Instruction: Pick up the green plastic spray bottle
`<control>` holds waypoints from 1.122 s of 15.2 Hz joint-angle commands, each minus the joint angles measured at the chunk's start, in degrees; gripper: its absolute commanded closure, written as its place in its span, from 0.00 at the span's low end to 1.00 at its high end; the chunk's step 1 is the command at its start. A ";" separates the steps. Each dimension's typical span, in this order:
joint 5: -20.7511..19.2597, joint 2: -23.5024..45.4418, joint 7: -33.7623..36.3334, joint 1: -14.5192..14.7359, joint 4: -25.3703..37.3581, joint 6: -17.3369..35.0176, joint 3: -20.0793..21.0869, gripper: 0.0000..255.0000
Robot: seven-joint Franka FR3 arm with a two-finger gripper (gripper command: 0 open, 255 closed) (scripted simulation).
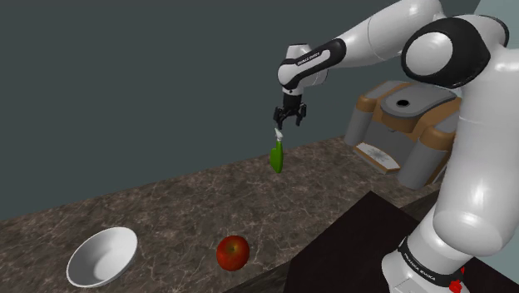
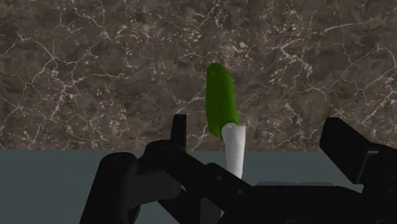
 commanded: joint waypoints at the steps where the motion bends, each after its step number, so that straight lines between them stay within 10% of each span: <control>1: 0.54 4.49 -0.10 -0.27 4.14 0.29 0.16 0.00; 5: 1.43 13.46 -0.28 -1.08 13.78 -0.55 0.50 0.00; 14: 1.85 16.36 -0.57 -1.23 12.31 3.81 0.77 0.00; 15: 1.87 16.52 -0.57 -1.24 12.51 3.77 0.78 1.00; 17: 1.88 16.66 -0.57 -1.25 12.66 3.76 0.79 1.00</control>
